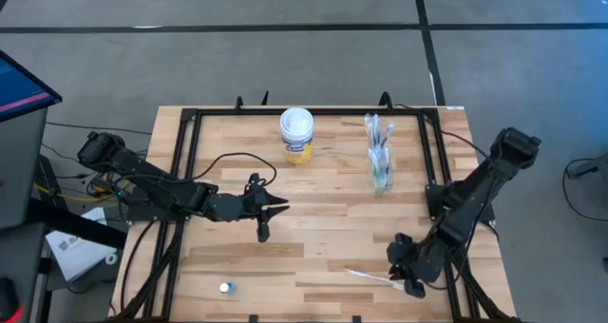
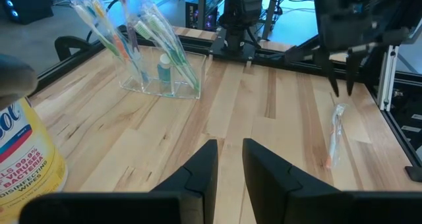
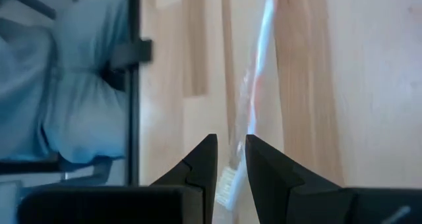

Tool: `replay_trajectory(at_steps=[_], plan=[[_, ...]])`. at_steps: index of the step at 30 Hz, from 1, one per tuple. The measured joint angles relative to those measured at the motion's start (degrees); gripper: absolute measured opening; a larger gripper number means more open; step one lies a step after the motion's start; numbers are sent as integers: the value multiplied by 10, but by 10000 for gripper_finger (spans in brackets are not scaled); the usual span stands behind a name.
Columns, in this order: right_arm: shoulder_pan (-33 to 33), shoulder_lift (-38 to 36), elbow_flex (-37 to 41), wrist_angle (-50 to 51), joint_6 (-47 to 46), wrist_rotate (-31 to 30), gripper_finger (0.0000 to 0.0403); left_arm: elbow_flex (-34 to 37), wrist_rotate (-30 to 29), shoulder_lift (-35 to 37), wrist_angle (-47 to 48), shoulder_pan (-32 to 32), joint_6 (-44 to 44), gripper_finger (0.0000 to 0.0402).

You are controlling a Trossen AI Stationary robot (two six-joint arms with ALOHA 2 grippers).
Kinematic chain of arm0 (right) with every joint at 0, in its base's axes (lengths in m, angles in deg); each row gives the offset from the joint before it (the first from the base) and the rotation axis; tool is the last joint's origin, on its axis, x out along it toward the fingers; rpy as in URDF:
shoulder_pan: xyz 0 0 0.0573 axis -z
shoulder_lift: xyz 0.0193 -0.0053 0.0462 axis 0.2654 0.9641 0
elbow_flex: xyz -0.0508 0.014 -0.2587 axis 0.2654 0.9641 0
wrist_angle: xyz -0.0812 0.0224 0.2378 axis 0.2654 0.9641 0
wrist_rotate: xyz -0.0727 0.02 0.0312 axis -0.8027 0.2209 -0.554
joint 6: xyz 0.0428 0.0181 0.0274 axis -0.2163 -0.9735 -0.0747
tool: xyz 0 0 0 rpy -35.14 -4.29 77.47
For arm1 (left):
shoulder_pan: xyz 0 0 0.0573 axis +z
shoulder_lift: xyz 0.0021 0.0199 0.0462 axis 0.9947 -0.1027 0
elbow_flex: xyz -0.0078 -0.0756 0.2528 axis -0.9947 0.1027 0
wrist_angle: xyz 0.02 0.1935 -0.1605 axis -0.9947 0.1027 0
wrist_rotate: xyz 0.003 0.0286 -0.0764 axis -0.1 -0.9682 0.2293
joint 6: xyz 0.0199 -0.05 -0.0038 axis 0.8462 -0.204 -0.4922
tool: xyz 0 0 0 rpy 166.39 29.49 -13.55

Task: Pick & Place toothbrushing station
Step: Put the orange toothbrush into the transparent organizer

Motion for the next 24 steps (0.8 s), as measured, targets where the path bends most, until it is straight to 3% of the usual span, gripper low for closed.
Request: replay_trajectory(at_steps=[17, 24], plan=[[19, 108, 0, -65, -27, 93, 71, 0, 0, 0, 0, 0, 0, 67], [23, 117, 0, -84, -26, 106, 71, 0, 0, 0, 0, 0, 0, 67]])
